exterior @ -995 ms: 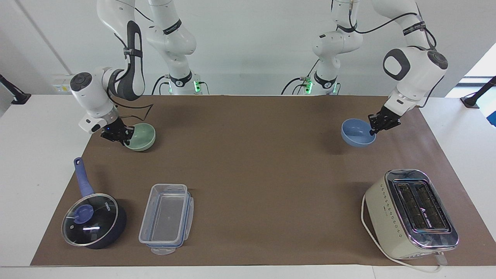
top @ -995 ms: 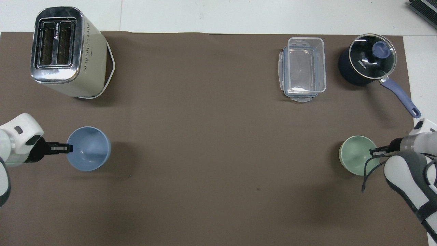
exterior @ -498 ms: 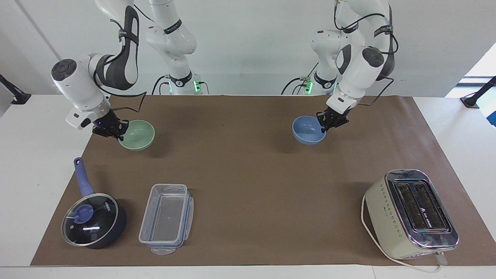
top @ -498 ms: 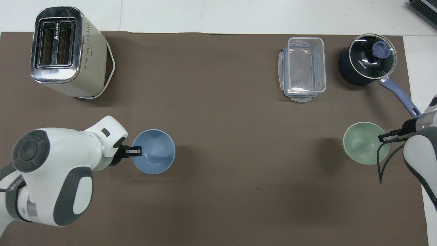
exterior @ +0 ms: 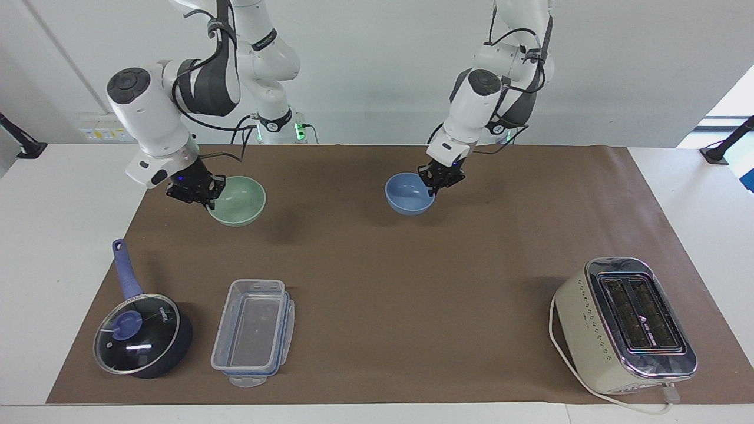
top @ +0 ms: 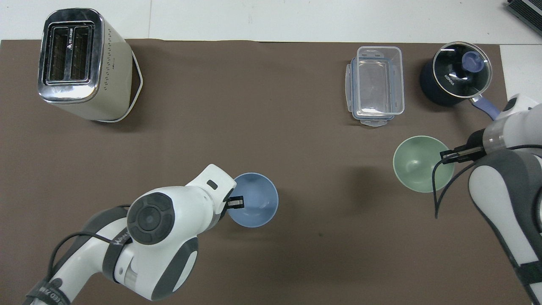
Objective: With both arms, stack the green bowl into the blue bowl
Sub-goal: 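Slide the blue bowl inward with the left gripper while the right slides the green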
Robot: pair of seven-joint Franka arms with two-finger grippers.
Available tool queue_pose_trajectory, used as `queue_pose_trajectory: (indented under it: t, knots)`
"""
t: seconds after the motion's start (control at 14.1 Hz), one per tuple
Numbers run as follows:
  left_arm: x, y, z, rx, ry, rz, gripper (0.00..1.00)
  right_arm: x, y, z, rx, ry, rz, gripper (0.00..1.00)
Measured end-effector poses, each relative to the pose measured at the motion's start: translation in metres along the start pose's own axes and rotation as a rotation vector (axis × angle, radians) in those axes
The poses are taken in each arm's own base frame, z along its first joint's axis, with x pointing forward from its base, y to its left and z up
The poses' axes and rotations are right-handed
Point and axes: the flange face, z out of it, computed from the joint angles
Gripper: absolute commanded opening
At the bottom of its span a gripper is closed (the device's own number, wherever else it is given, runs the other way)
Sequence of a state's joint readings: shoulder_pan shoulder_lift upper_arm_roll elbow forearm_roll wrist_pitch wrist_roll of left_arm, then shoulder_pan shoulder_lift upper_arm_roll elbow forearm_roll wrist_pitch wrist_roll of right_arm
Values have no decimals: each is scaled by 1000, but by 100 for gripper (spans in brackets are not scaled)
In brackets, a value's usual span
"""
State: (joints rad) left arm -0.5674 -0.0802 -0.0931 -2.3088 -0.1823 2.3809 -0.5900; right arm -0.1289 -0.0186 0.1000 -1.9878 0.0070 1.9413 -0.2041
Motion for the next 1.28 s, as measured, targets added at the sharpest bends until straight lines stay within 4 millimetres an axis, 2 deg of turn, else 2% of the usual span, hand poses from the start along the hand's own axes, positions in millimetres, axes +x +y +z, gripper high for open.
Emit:
queue_pose_trajectory:
  t: [0.14, 0.21, 0.43, 0.64, 0.78, 0.85, 0.92, 1.07, 1.14, 1.21, 1.28]
  knots:
    - [-11, 22, 17, -2, 11, -16, 0, 6, -38, 0, 1, -1, 18, 0]
    - [-13, 27, 27, 3, 5, -18, 0, 8, -60, 0, 1, -1, 25, 0]
    - [-8, 24, 45, 16, -9, -31, 0, 8, -115, 0, 23, -7, 30, 0]
    - [-3, 21, 47, 20, -10, -41, 2, 2, -132, 2, 49, -19, 26, 0]
    - [-3, 21, 47, 20, -10, -41, 22, -1, -146, 4, 52, -24, 28, 0]
    - [-3, 21, 47, 20, -10, -41, 29, -1, -153, 4, 52, -25, 26, 0]
    - [-3, 21, 47, 20, -10, -42, 30, -2, -158, 4, 51, -26, 23, 0]
    - [-3, 21, 47, 19, -10, -42, 53, -2, -159, 5, 51, -27, 20, 0]
    - [-3, 20, 47, 19, -10, -43, 60, -2, -159, 5, 51, -27, 21, 0]
    - [-2, 20, 46, 19, -9, -44, 65, -2, -159, 5, 51, -27, 22, 0]
    - [0, 19, 45, 19, -8, -48, 63, -2, -160, 5, 52, -27, 21, 0]
